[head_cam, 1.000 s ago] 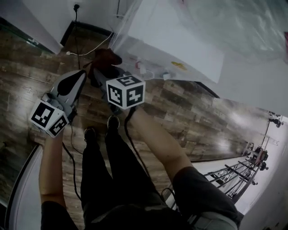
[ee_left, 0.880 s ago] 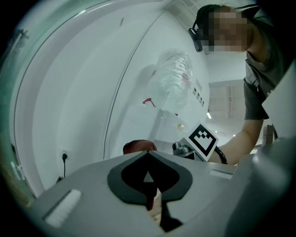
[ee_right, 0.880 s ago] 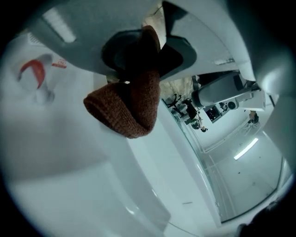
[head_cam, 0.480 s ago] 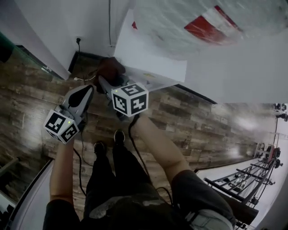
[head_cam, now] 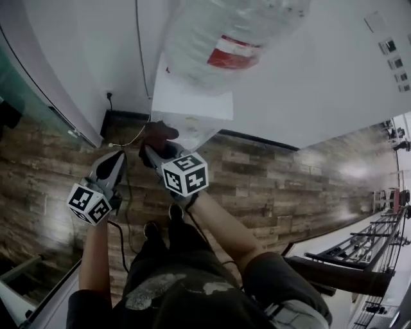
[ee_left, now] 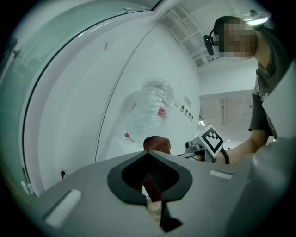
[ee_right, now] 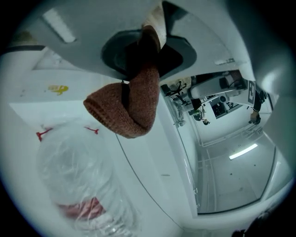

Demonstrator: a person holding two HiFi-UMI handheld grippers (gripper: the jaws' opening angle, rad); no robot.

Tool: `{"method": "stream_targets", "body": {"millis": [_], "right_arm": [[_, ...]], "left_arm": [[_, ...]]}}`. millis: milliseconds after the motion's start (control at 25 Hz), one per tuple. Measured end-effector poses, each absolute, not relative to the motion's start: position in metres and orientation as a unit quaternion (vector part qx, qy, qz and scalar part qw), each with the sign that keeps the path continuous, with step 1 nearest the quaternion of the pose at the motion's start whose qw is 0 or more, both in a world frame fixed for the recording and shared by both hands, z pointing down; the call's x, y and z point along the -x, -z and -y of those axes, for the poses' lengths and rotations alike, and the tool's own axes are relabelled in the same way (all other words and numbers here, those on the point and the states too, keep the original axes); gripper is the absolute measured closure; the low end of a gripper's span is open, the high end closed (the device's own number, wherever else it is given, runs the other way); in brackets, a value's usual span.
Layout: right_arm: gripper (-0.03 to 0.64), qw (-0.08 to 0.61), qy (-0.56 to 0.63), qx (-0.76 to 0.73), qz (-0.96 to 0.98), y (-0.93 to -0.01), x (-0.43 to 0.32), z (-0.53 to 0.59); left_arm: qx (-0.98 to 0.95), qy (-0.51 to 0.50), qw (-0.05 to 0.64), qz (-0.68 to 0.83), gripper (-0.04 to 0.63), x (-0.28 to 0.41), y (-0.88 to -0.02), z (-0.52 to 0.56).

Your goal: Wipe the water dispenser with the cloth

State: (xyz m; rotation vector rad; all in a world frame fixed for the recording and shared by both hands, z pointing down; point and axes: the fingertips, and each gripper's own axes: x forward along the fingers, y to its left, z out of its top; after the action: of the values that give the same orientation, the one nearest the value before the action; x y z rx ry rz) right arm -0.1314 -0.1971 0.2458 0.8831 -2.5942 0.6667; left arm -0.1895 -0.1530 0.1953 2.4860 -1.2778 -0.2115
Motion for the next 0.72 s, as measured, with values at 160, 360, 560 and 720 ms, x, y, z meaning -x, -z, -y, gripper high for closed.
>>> {"method": "stream_targets", "body": {"millis": [160,360,560,720], "right_arm": [[0.555,0.156,-0.203,-0.332,0.908,-0.227,0.116,0.158],[0.555,0.148,-0.189,-0.370,0.897,-0.216,0.088,0.119],[0.555,0.112,-0.208,-0.410,0.881,-0.201,0.043,0.086],[0.555,0.097,-0.223,-0.431,0.869,-0.197,0.008,0.060]], "left_arm": [[-0.895,0.056,0.134,0.421,0.578,0.178,-0.180,0.124],[-0.900,0.065,0.147,0.405,0.578,0.166,-0.183,0.093],[-0.912,0.054,0.138,0.384,0.578,0.143,-0.168,0.061],[-0.913,0.062,0.122,0.384,0.578,0.128,-0.149,0.038]]}}
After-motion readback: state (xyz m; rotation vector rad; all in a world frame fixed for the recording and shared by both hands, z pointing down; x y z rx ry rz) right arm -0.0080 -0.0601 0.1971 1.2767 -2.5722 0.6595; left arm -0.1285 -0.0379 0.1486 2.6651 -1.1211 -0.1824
